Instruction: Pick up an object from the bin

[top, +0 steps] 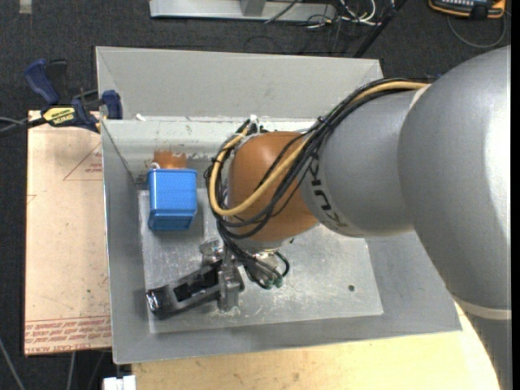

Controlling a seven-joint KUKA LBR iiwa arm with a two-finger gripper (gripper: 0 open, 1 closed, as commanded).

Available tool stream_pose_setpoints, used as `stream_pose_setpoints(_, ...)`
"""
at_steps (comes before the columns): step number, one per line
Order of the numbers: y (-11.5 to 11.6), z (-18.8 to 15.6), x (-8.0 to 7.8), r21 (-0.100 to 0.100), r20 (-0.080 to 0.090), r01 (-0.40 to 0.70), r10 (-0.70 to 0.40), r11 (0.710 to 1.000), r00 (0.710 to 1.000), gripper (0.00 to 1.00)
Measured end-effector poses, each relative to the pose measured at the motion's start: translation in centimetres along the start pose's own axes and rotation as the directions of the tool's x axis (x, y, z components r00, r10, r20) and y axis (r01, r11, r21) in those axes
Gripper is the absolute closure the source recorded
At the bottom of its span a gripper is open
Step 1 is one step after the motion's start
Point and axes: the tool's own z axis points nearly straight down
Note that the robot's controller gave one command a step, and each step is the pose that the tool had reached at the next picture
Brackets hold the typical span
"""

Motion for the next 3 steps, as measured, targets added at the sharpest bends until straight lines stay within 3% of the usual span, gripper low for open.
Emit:
stream_pose_setpoints(1, 0.0, -2.3, 0.0, 0.000, 0.004, -0.001, 0.001, 1.000, 1.000, 1.00)
stream_pose_setpoints(2, 2.1, -6.8, 0.8, 0.000, 0.001, 0.186, -0.186, 0.983, 0.983, 1.00)
stream_pose_setpoints(3, 2.3, -13.3, -0.4, -0.001, -0.001, 0.277, -0.277, 0.961, 0.961, 1.00)
